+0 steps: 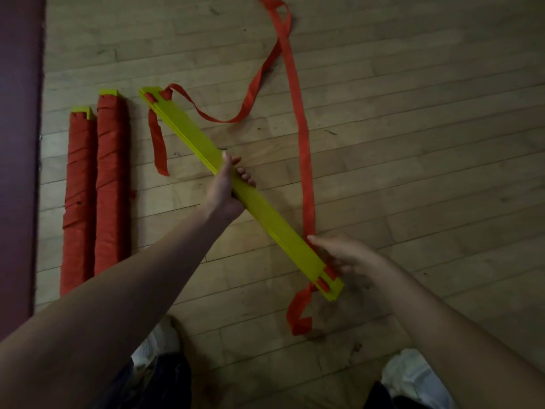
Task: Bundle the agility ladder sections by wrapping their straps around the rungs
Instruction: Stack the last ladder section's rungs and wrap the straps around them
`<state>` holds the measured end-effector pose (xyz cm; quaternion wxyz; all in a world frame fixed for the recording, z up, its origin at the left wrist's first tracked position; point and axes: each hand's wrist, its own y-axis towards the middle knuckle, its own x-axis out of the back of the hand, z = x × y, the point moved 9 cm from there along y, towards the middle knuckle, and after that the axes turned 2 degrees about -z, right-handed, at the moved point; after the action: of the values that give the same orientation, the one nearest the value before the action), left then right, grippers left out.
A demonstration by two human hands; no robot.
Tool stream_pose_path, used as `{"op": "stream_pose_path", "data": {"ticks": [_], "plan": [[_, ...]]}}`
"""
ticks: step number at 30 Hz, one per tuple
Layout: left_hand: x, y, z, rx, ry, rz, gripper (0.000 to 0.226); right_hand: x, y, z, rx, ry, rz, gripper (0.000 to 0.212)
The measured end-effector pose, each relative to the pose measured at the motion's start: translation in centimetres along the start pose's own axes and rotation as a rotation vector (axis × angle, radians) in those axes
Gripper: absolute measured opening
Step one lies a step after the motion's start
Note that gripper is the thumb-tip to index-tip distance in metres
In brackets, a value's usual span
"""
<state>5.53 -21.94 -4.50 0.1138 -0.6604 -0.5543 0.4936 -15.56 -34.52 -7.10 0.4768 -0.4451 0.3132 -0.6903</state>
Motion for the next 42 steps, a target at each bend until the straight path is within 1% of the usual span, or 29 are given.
{"op": "stream_pose_path", "data": {"ticks": [1, 3, 5, 6, 8, 10, 13, 16, 19, 22, 24, 27, 30, 31, 34, 35, 37, 40, 42], "plan": [[0.0, 0.1, -0.1, -0.009, -0.008, 0.0, 0.026, -0.2, -0.2, -0.2, -0.017, 0.015, 0.037, 0.025], [0.1, 0.3, -0.3, -0.019, -0.027, -0.001, 0.025, -0.9, -0.7, -0.1, -0.02, 0.07, 0.108, 0.025], [0.3, 0.4, -0.4, -0.02, -0.026, -0.012, 0.027, -2.1, -1.0, 0.6, -0.029, 0.262, 0.227, 0.017], [0.4, 0.3, -0.4, -0.016, -0.014, -0.02, 0.026, -2.3, -0.9, 0.8, -0.057, 0.382, 0.249, 0.013], [0.6, 0.1, -0.1, 0.002, 0.028, -0.028, 0.025, -1.7, -0.7, 1.5, -0.072, 0.615, 0.207, 0.011], [0.8, 0.0, 0.2, 0.013, 0.078, -0.037, 0.023, -0.5, -0.3, 2.7, 0.003, 0.732, 0.139, 0.012], [1.2, -0.1, 0.7, 0.017, 0.176, -0.042, 0.02, 0.6, -0.7, 4.8, 0.127, 0.704, 0.136, 0.008], [1.2, -0.6, 2.0, 0.034, 0.278, -0.023, 0.02, 2.7, -0.9, 7.1, 0.216, 0.76, 0.068, 0.006], [0.9, -1.7, 3.7, 0.06, 0.393, 0.022, 0.035, 4.4, -0.9, 9.7, 0.294, 0.873, 0.083, 0.009], [0.6, -2.8, 5.0, 0.115, 0.418, 0.091, 0.047, 5.6, -0.9, 11.8, 0.363, 0.869, 0.096, 0.01], [0.2, -3.5, 5.5, 0.154, 0.388, 0.139, 0.042, 6.3, -0.6, 12.9, 0.384, 0.858, 0.084, 0.006], [-0.8, -4.4, 6.2, 0.212, 0.395, 0.214, 0.025, 6.5, -0.2, 14.2, 0.413, 0.766, 0.072, 0.007], [-1.7, -5.4, 7.0, 0.294, 0.439, 0.31, 0.024, 5.9, -0.3, 15.3, 0.453, 0.687, 0.109, 0.01], [-1.9, -5.7, 7.3, 0.314, 0.462, 0.338, 0.028, 5.8, -0.4, 15.8, 0.471, 0.697, 0.123, 0.01], [-1.9, -6.6, 7.8, 0.309, 0.553, 0.363, 0.058, 6.2, -0.5, 17.4, 0.515, 0.75, 0.121, 0.008], [-1.8, -6.8, 8.1, 0.305, 0.58, 0.367, 0.063, 6.4, -0.5, 18.1, 0.534, 0.767, 0.12, 0.007], [-1.6, -7.2, 8.9, 0.337, 0.63, 0.402, 0.068, 6.9, -0.6, 19.6, 0.568, 0.798, 0.108, 0.004], [-1.7, -8.2, 10.1, 0.447, 0.688, 0.491, 0.081, 8.0, -0.8, 21.3, 0.61, 0.807, 0.039, 0.003], [-1.9, -8.6, 10.4, 0.478, 0.702, 0.524, 0.083, 8.4, -1.0, 21.9, 0.636, 0.823, 0.033, 0.006]]}}
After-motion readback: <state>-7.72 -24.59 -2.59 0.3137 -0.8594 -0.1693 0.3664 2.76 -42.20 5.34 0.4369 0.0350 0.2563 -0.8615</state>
